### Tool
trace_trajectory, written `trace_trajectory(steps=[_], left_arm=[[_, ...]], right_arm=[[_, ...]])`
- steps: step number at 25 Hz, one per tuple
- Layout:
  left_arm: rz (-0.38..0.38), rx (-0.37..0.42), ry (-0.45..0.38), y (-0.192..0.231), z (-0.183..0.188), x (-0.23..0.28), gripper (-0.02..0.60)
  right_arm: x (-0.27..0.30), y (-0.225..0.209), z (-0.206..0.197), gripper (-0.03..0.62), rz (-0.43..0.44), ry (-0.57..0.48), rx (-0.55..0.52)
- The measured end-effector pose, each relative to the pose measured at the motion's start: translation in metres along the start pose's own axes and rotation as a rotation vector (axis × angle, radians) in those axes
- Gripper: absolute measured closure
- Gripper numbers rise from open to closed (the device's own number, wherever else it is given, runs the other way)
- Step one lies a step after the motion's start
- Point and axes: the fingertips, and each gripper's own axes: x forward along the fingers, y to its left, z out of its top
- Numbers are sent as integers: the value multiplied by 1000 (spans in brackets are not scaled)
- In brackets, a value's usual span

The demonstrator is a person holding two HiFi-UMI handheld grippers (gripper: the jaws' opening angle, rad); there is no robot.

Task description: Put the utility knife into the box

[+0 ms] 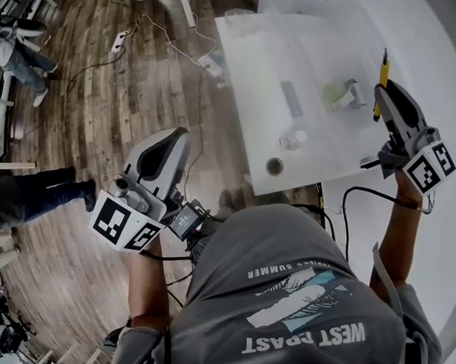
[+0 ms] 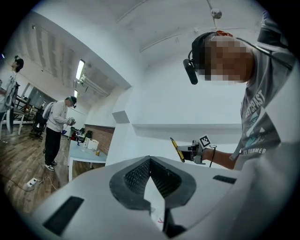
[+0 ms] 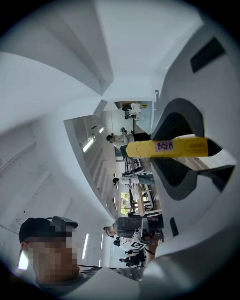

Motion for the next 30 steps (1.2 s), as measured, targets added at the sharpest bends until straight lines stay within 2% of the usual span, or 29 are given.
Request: trace_trajectory(steps=[6,12,30], left_arm=[[69,6,-11,0,10,2,572],[153,-4,-6,-1,5,2,572],[317,-21,31,-4,-6,17,572]], right_arm=[[41,-27,-12,471,50,74,0],[83,-55,-42,471,98,170,3],[188,-134,-194,471,155,517,136]])
